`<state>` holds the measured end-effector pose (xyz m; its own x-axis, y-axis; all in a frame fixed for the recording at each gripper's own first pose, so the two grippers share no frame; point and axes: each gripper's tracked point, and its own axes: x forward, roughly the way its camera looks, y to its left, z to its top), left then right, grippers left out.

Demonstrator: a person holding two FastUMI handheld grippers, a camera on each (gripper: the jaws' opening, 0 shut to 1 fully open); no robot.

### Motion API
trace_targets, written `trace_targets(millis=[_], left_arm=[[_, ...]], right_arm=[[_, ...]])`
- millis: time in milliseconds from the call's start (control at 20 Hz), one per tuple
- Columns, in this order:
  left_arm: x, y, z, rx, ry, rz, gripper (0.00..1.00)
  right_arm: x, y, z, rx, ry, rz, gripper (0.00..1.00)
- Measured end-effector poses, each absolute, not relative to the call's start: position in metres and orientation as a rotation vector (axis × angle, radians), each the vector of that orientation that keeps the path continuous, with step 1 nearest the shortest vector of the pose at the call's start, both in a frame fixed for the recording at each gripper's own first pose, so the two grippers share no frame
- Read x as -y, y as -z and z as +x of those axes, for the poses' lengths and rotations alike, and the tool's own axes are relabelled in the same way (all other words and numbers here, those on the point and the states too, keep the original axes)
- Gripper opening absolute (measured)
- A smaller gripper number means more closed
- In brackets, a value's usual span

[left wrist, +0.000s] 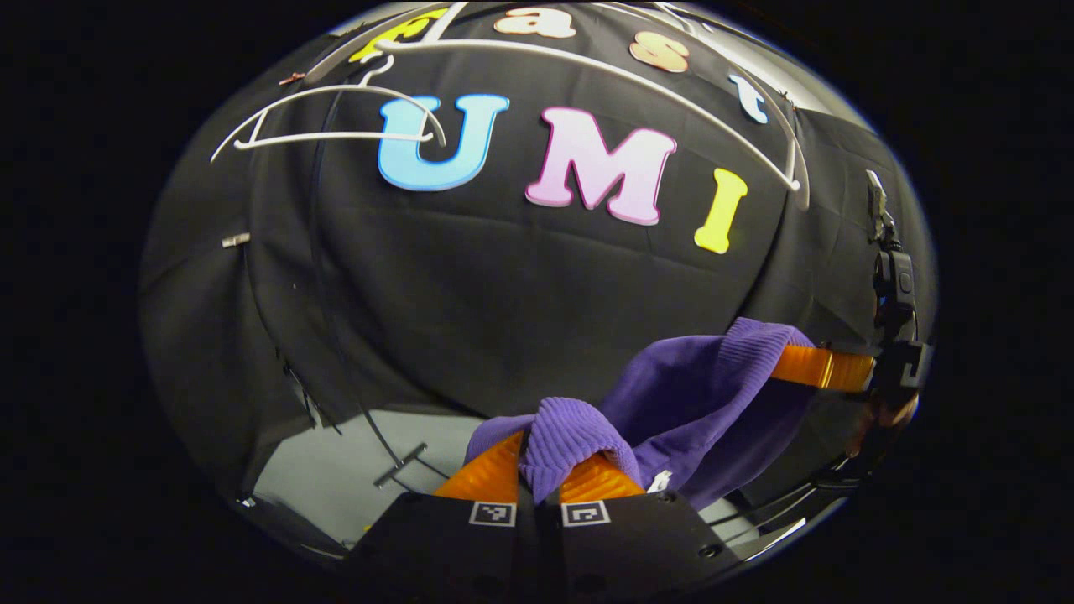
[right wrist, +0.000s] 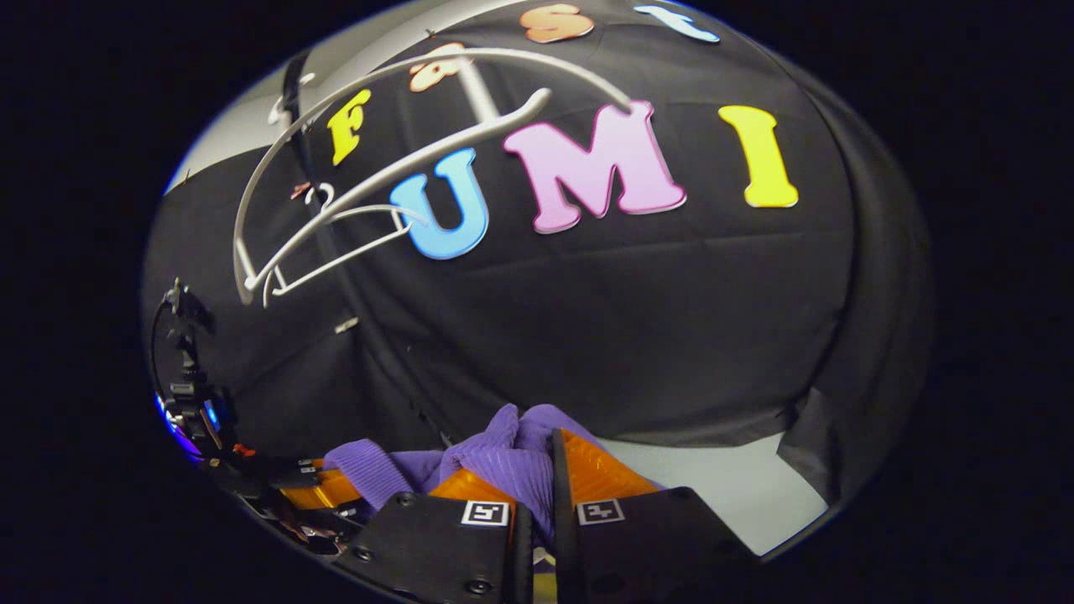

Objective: Grasp the clothes on the hanger with both hands and then place them into the laundry hamper below.

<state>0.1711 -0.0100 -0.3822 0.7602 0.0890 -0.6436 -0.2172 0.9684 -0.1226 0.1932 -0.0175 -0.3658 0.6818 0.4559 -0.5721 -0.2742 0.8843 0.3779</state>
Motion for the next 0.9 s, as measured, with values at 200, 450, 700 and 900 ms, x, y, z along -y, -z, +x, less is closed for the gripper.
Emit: trace_targets(millis=[200,450,700,900], left_arm=[[0.014,0.406,0.149,-0.781,-0.181,-0.235,0.06],[0.029,0.451,0.113,-0.975,-0.190,-0.299,0.05],[0.049,0.487,0.088,-1.142,-0.172,-0.323,0.05],[0.055,0.505,0.077,-1.228,-0.205,-0.384,0.06]], right_arm=[[-0.017,0.395,0.147,-0.833,-0.503,0.254,0.15],[-0.027,0.441,0.092,-1.025,-0.512,0.186,0.15],[-0.032,0.471,0.049,-1.206,-0.511,0.134,0.15],[-0.035,0.486,0.027,-1.281,-0.530,0.128,0.16]])
